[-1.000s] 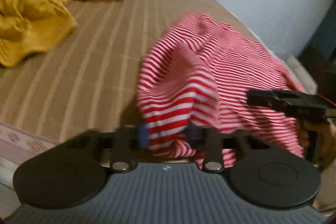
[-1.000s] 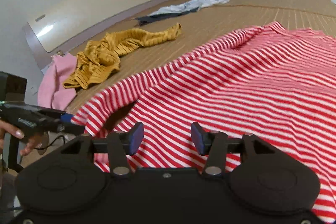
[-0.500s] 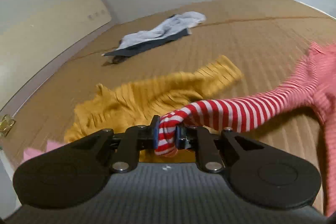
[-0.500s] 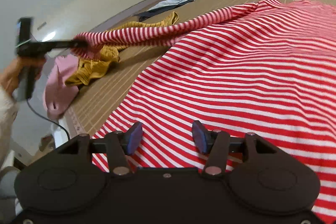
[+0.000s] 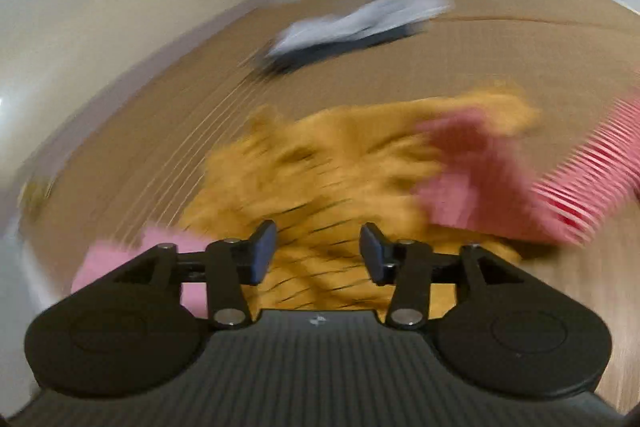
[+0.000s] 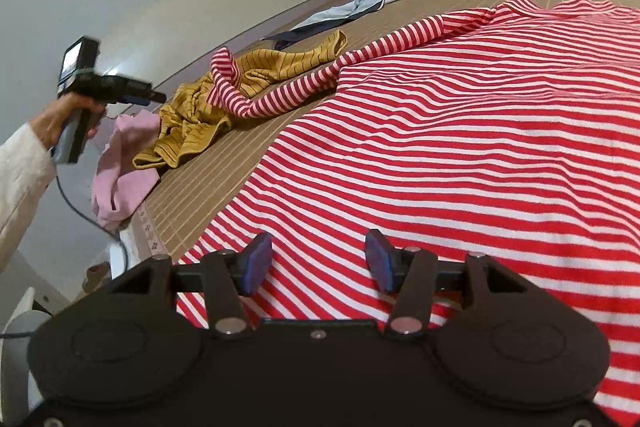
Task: Fold clothes
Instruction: 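Grasp the sleeve cuff with the left gripper and lift it, then pull the sleeve outward from the shirt body with the left gripper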
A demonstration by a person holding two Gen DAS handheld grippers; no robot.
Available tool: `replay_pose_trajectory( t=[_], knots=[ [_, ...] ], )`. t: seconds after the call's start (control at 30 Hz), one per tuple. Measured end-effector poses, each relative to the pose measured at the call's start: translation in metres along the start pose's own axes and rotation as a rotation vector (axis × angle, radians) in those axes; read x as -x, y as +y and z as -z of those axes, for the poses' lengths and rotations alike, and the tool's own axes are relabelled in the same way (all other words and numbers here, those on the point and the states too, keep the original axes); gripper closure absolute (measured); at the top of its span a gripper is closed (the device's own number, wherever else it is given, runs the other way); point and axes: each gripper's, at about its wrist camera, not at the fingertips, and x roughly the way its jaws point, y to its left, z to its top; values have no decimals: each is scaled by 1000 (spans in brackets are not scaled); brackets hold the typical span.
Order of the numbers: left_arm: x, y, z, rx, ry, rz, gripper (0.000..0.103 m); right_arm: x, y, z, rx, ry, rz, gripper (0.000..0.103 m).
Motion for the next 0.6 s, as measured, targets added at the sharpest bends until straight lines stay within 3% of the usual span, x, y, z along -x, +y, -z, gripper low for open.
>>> replay_pose_trajectory(
  t=[0.1,0.2,0.37,0.43,0.47,0.53,0.57,0.6],
  knots=[
    [20,-50,4,-222,-68,101,40,-1,2,1,-1,-6,-1,49],
    [21,-97,7,-469,-125,103,40,-3,3,1,-3,-11,-2,49],
    [-6,-165,18,-971,-161,5,39,-3,1,1,-14,-17,-12,49],
    [-28,-179,21,-1110,-151,-36,39,-3,0,1,-18,-19,-16,49],
    [-39,-181,18,-1116,-126,-54,39,-2,-1,1,-21,-20,-18,49],
    [-61,-184,10,-1113,-74,-87,71,-2,-2,1,-26,-23,-23,49],
    [-70,-179,-2,-1024,-35,-82,91,-1,-4,2,-31,-24,-27,49],
    [-73,-170,-14,-926,-24,-54,91,-1,-5,2,-36,-25,-31,49]
  ],
)
